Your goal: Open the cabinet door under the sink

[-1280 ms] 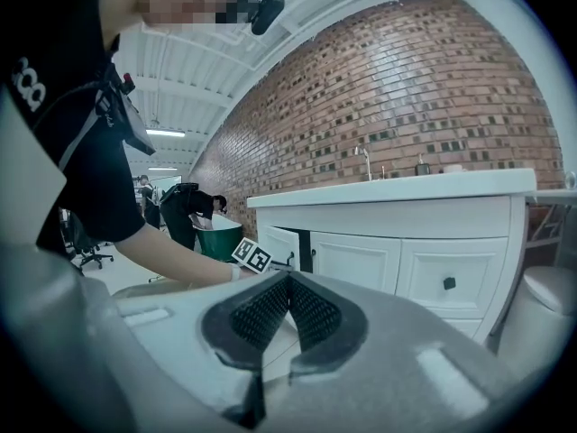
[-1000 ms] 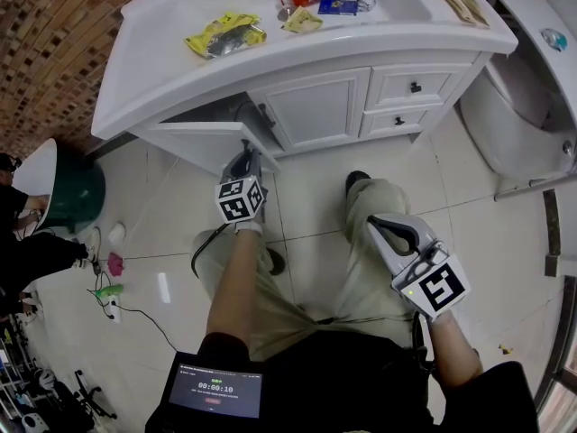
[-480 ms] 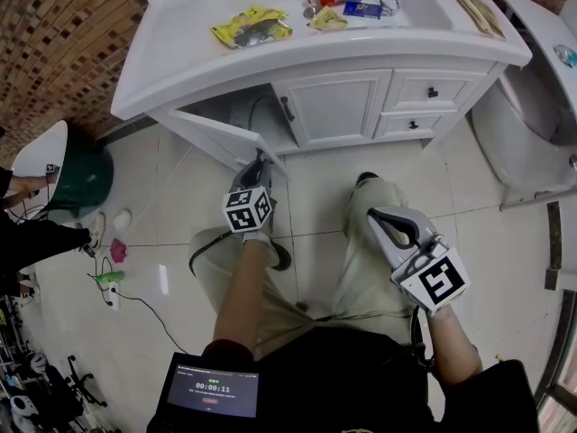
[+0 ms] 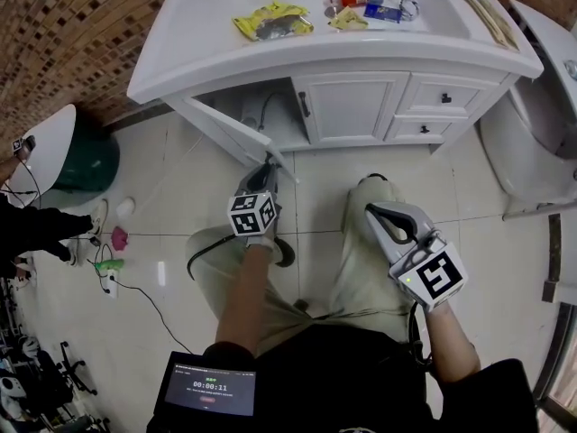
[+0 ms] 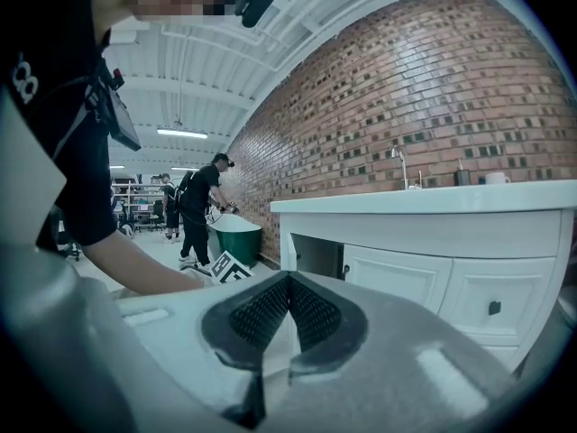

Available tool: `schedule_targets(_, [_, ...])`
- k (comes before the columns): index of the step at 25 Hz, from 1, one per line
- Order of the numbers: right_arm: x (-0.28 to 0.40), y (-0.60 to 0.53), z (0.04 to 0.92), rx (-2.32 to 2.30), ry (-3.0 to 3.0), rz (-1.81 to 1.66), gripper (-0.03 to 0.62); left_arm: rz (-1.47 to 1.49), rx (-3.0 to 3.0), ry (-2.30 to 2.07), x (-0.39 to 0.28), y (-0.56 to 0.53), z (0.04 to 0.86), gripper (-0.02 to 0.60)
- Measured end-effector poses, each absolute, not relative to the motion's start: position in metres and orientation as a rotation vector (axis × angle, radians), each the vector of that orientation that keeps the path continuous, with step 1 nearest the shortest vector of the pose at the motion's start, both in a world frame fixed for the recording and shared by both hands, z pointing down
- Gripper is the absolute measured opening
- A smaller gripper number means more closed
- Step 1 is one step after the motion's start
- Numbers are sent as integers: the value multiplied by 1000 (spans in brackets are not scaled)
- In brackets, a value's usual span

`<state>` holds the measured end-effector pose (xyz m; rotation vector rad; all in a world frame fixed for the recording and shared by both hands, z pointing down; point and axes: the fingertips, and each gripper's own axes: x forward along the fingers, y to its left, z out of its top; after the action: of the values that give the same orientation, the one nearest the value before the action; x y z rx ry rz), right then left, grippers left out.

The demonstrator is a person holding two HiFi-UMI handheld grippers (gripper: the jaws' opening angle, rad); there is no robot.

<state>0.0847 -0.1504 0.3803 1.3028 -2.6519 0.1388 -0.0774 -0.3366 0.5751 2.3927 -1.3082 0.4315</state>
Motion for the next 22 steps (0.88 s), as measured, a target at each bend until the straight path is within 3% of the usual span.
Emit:
schedule_targets(12, [53, -155, 378, 1223, -2685, 128, -9, 394, 2359, -1330, -119, -309, 575, 67])
schedule_targets(22, [18, -155, 386, 1114, -2708, 115, -9, 432, 2334, -1450, -199, -287, 575, 52])
